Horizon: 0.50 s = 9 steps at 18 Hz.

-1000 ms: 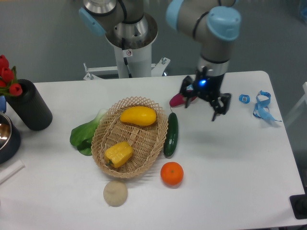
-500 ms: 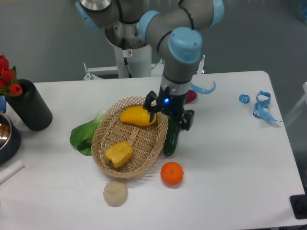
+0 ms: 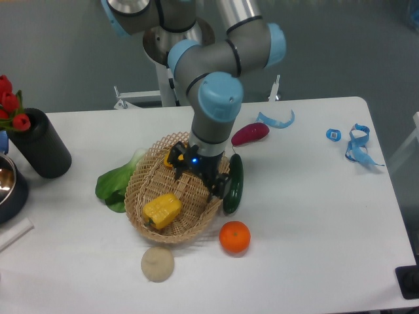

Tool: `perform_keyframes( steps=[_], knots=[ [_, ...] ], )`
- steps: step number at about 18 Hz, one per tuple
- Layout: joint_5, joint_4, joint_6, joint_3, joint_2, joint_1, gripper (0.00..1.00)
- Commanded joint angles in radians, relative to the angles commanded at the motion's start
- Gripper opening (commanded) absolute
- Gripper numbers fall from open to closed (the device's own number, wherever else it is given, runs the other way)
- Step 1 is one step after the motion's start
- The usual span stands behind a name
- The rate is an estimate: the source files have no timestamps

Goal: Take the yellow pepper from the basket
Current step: 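Lower the gripper into the basket over the yellow bell pepper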

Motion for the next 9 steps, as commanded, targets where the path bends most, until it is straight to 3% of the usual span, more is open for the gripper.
perform_keyframes(
  steps=[4,9],
  knots=[
    [0.006,0.022,0.000,0.015,-0.049,-0.020,1.00],
    [0.034,0.020,-0.008,0.012,-0.069,-0.038,1.00]
  ],
)
